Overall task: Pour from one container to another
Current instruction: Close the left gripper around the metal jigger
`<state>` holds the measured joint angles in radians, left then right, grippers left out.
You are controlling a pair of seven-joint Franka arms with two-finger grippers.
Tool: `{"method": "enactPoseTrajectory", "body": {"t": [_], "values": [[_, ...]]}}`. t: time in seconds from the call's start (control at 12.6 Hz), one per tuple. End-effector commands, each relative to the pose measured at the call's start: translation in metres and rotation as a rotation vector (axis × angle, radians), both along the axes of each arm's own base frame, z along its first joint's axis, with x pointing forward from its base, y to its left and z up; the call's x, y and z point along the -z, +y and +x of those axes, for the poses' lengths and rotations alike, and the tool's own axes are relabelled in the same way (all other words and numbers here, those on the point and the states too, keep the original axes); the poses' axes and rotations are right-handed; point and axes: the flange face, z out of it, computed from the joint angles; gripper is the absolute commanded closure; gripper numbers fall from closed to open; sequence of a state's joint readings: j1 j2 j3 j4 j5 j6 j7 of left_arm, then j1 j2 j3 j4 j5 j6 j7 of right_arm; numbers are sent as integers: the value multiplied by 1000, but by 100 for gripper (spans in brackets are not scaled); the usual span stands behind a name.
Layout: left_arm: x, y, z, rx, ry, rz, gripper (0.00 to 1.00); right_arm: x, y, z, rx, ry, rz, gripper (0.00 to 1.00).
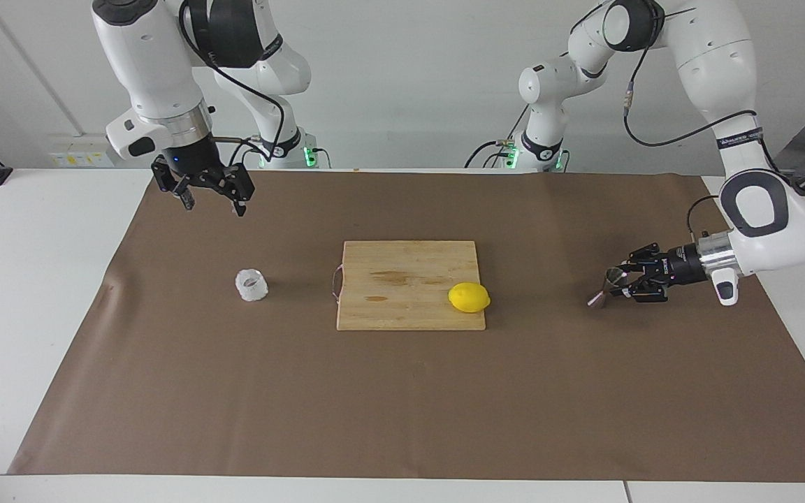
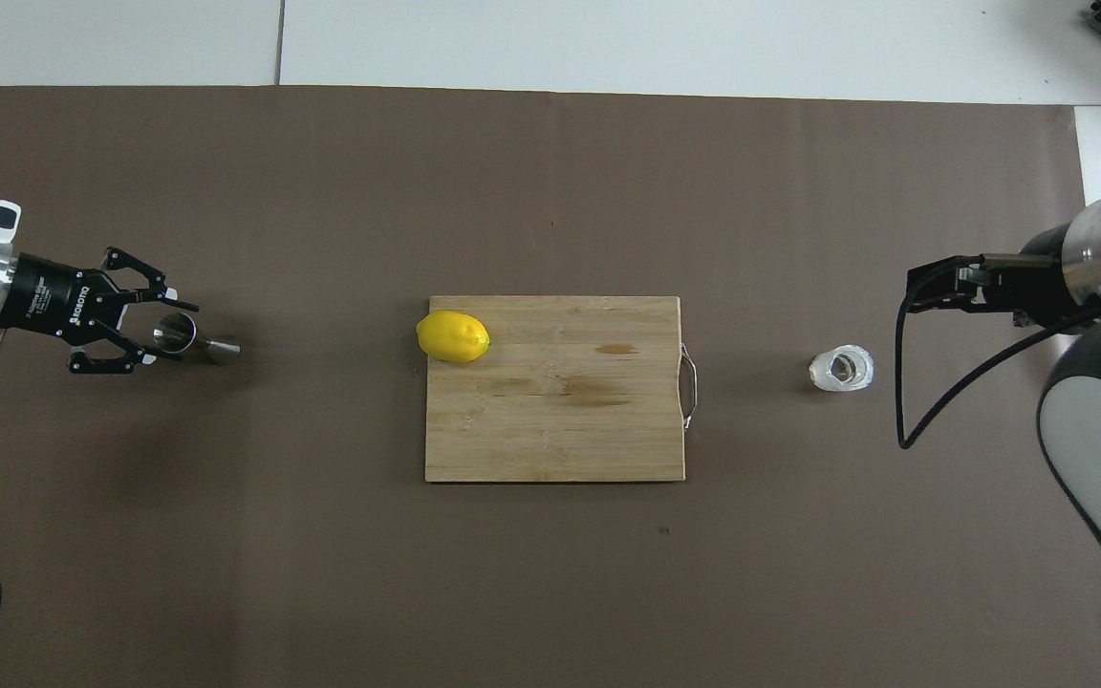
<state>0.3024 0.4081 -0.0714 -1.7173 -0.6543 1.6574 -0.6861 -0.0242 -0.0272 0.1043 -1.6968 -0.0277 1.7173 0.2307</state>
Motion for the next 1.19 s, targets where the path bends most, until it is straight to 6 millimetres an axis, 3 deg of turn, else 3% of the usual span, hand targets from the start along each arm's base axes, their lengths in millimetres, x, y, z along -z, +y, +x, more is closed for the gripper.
{"method": "enactPoseTrajectory", "body": {"t": [0.0, 0.08, 0.32, 0.63, 0.79, 0.95, 1.11], "values": [[-1, 1, 1, -8, 17, -6, 41, -2, -3, -4, -14, -4, -1, 0], [0, 0, 0, -7, 20, -7, 45, -1, -3, -4, -12, -4, -1, 0], [1, 1, 0, -21, 37, -6, 75, -2, -3, -4, -14, -5, -1, 0], [-2, 3, 1, -24, 33, -6, 87, -1, -3, -4, -15, -2, -1, 0], [-9, 2, 5, -21, 6, -9, 100, -1, -3, -5, -17, -1, -1, 0], [-23, -11, 12, -12, -18, -14, 100, -1, -3, -5, -18, -1, -1, 0], [-34, -39, 16, -8, -14, -51, 100, -2, -2, -4, -19, -4, -1, 0]]}}
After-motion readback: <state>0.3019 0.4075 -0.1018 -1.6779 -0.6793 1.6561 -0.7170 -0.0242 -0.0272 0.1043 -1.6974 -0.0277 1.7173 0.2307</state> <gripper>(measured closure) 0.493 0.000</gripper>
